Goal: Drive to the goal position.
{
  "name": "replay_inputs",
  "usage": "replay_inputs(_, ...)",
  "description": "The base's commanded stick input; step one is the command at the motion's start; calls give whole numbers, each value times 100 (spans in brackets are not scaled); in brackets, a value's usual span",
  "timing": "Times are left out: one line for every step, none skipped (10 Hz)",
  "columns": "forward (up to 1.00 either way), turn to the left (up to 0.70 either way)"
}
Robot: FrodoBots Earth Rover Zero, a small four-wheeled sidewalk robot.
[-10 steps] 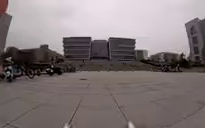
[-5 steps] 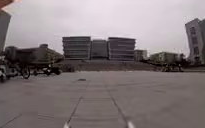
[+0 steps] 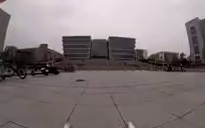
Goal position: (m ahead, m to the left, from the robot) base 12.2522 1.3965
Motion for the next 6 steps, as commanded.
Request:
replay_inputs(70,0)
replay_inputs(70,0)
replay_inputs(70,0)
replay_inputs(70,0)
replay_inputs(70,0)
replay_inputs(70,0)
